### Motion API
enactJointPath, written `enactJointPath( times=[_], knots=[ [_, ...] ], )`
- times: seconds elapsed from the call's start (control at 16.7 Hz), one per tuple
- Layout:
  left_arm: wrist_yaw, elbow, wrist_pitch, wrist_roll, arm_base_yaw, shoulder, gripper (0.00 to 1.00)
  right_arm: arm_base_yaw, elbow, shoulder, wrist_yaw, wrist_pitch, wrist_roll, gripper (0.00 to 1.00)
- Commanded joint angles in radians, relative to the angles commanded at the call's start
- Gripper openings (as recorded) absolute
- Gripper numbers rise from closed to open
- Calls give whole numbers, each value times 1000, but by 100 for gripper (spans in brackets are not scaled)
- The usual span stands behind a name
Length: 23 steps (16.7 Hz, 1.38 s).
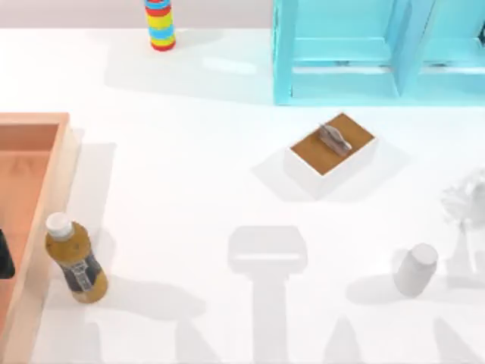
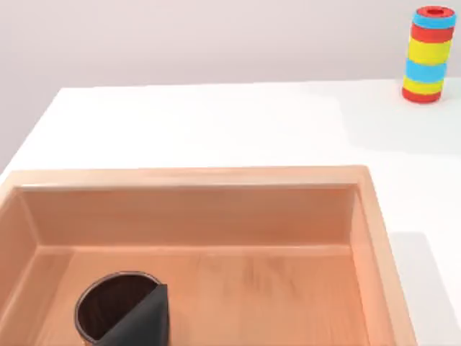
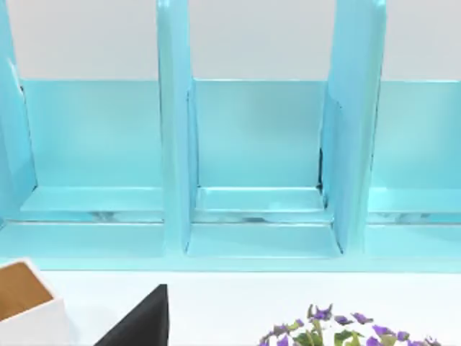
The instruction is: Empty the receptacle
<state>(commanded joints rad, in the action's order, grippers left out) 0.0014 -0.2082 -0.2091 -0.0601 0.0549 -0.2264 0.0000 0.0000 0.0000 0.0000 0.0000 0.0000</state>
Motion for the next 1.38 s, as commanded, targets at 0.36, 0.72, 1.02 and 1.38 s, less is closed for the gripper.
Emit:
enactJointPath(
  times=[0.36,0.72,1.02,1.38],
  knots=[
    [3,-412,-416,-115,105,-538,100,0,0,0,0,0,0,100],
    [5,-808,-815,-226,207,-1068,100,0,0,0,0,0,0,100],
    [6,-1000,-1008,-280,256,-1313,100,0,0,0,0,0,0,100],
    [6,-1017,-1026,-285,256,-1334,100,0,0,0,0,0,0,100]
  ],
)
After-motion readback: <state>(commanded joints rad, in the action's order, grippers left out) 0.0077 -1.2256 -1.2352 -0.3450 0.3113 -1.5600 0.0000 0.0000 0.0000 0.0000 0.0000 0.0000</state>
